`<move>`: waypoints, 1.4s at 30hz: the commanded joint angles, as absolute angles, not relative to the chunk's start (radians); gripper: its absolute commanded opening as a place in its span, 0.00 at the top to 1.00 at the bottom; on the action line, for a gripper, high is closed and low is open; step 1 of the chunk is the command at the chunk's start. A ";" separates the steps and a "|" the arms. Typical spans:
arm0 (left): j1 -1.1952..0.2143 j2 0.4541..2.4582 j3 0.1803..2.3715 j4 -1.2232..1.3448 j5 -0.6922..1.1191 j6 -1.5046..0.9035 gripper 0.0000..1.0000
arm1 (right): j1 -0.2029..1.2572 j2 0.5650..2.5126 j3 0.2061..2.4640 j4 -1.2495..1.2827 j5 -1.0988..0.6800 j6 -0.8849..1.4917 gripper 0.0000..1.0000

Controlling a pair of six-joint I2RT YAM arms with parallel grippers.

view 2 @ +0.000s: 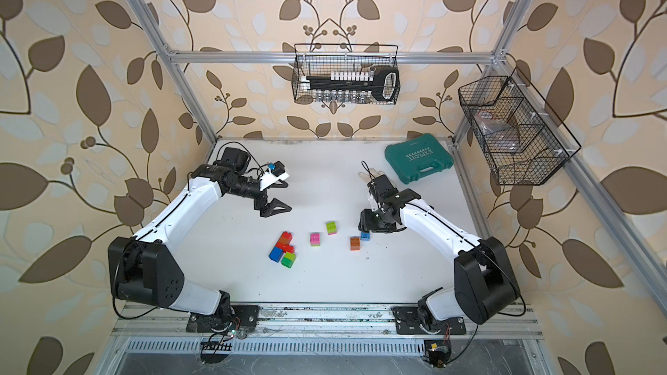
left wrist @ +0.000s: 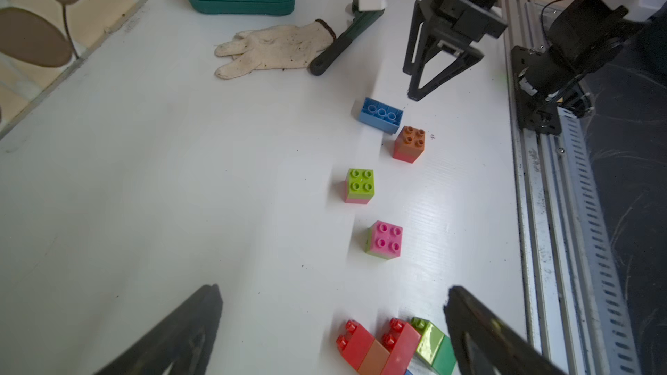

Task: Assemble the letter h with lego
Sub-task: Pick up the lego brick from the center of the board.

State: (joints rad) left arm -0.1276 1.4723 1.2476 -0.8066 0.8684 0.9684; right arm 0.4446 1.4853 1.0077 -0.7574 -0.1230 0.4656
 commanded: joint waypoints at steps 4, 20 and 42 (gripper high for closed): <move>-0.133 1.421 1.172 -0.745 0.913 0.879 0.01 | 0.449 1.621 1.055 -0.720 -0.019 0.570 0.34; -0.133 1.421 1.221 -0.720 0.864 0.454 0.01 | 0.489 1.744 1.089 -0.626 -0.002 0.605 0.70; -0.277 1.434 1.267 -0.523 1.423 -0.043 0.06 | 0.648 1.227 0.861 0.409 -0.439 0.875 0.81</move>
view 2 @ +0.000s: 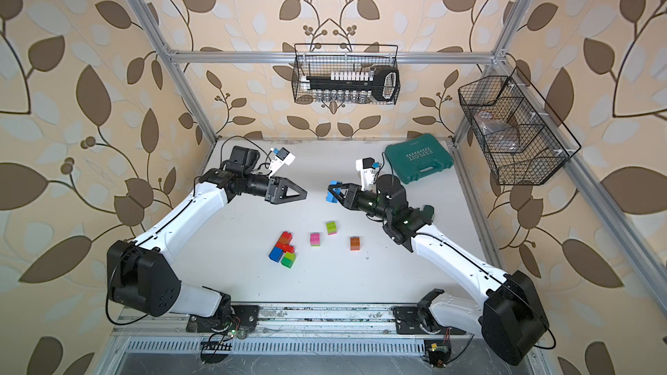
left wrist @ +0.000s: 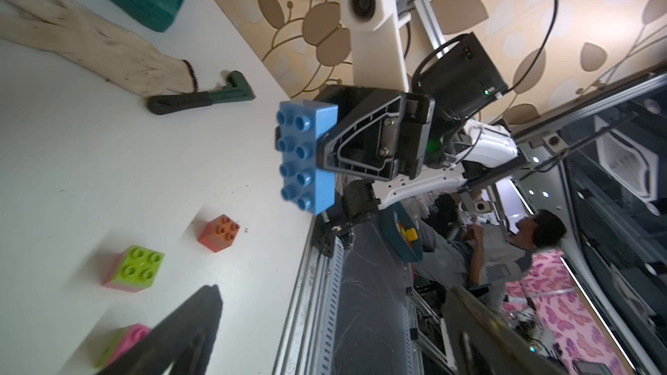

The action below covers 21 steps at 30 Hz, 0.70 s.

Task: Assemble the letter h with lego
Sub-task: Pick up the lego brick from the center of the board.

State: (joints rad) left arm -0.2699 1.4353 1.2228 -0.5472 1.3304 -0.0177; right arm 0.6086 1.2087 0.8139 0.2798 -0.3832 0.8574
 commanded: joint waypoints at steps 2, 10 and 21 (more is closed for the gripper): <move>-0.281 1.434 1.274 -0.527 1.424 -0.041 0.11 | 0.677 1.243 0.875 0.439 -0.443 0.874 0.81; -0.296 1.477 1.309 -0.604 1.483 0.024 0.39 | 0.704 1.268 0.893 0.488 -0.413 0.875 0.81; -0.306 1.453 1.309 -0.649 1.489 0.087 0.56 | 0.704 1.289 0.876 0.559 -0.388 0.862 0.82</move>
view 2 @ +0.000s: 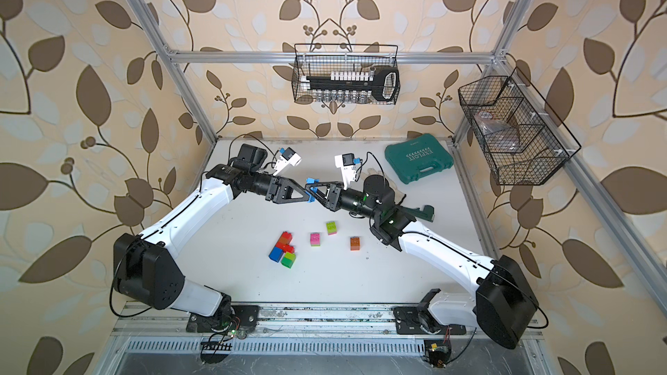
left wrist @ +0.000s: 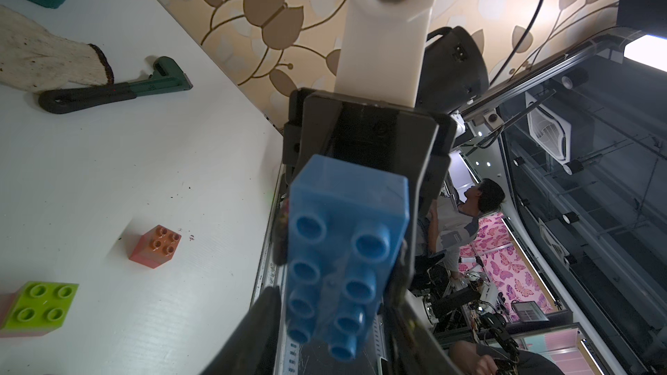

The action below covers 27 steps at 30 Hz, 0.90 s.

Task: Assemble the letter h with lego
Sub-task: Pick up the lego brick from the center of the board.

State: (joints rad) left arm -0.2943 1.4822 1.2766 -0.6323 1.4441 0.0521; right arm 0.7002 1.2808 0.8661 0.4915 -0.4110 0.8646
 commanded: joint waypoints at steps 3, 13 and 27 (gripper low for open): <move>-0.310 1.450 1.313 -0.658 1.496 0.110 0.71 | 0.703 1.298 0.881 0.587 -0.381 0.864 0.81; -0.310 1.468 1.333 -0.714 1.373 0.183 0.75 | 0.704 1.244 0.846 0.422 -0.356 0.791 0.44; -0.643 1.513 1.163 -0.657 0.468 0.539 0.76 | 0.442 1.093 0.796 -0.438 -0.170 0.758 0.30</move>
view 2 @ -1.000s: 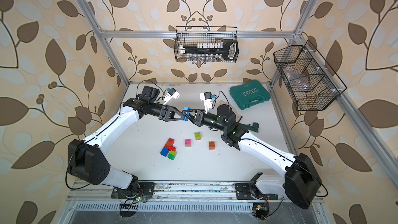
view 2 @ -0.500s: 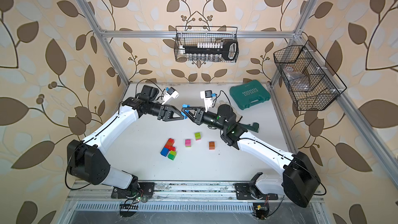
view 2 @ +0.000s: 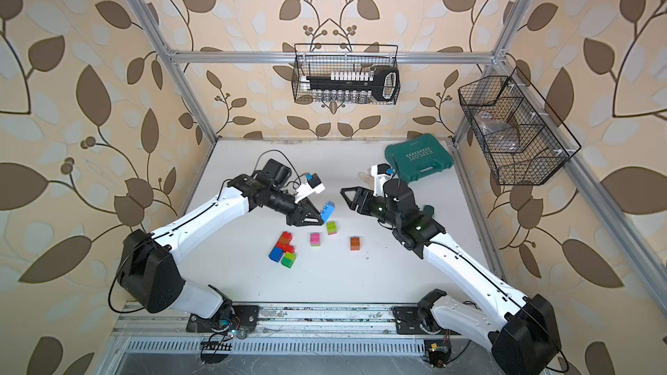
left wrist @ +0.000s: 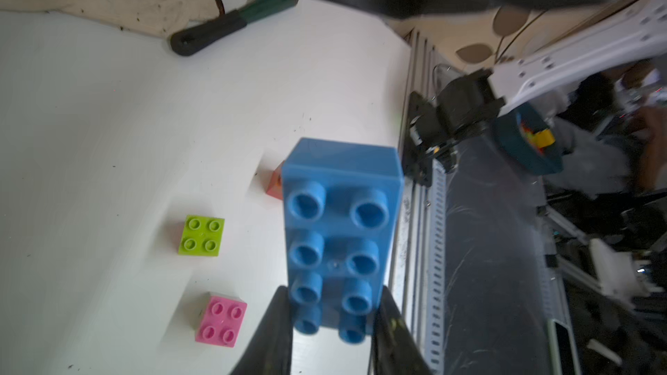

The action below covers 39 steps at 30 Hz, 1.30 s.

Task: Assemble the letter h with lego
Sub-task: Place the lego brick at the center of the board, then pick up the lego brick from the center of the board.

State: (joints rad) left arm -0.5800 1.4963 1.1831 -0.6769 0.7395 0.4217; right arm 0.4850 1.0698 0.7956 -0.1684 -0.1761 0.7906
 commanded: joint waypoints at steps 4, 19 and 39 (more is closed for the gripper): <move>-0.773 1.553 1.112 -0.632 0.283 0.615 0.76 | 0.394 1.162 0.828 -0.644 -0.130 0.689 0.29; -0.928 1.784 1.146 -0.608 0.026 0.639 0.44 | 0.401 1.247 0.838 -0.718 -0.191 0.626 0.28; -0.216 1.364 1.162 -0.710 0.542 0.552 0.23 | 0.728 1.695 1.347 -0.867 0.019 0.648 0.28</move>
